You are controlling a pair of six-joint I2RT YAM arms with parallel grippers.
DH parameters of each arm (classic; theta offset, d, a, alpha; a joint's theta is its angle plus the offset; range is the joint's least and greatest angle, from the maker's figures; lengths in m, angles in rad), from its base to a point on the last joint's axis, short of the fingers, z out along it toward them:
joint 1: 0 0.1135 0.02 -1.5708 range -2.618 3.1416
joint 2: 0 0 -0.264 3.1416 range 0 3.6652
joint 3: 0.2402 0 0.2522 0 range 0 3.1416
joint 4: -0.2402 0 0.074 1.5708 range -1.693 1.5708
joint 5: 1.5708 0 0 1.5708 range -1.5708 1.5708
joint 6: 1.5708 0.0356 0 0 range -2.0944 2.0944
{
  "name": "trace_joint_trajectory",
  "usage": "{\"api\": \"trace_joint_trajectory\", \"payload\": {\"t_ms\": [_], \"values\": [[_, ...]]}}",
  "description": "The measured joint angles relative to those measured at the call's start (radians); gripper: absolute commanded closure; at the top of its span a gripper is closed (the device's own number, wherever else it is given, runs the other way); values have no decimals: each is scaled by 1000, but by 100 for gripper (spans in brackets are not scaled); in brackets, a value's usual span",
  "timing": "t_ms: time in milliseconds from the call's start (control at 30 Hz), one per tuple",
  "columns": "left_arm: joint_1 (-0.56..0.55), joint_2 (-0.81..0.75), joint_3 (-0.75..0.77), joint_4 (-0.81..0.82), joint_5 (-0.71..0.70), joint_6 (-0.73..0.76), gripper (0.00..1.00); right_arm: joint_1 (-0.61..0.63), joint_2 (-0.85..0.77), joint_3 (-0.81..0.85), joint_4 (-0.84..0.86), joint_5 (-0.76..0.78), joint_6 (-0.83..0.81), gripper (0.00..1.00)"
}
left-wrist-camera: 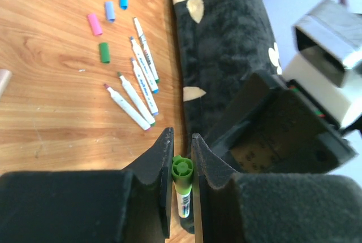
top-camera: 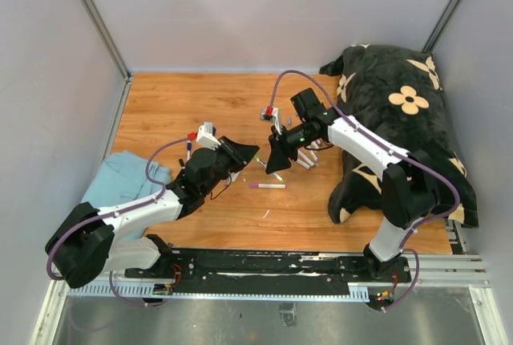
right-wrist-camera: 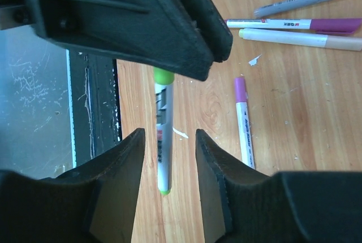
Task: Open the pen caps
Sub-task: Open the pen cap from the pen.
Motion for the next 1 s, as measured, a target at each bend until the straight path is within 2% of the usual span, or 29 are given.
{"api": "trace_joint_trajectory", "payload": {"t_ms": [133,300,333,400,500,900,1000], "values": [[0,0,-2,44,20,7,100,9,19,0,0,-5,5,62],[0,0,-5,71,32,11,99,43,24,0,3,-9,12,95],[0,0,-5,74,34,13,95,47,25,0,5,-7,13,99],[-1,-6,-11,79,35,17,77,48,25,0,5,-3,25,99],[-1,-11,-19,84,36,17,67,48,25,0,5,-3,26,99],[-1,-8,-29,84,55,17,67,48,25,0,13,67,45,99],[-1,-5,-29,84,59,17,72,48,25,0,14,73,49,99]]}}
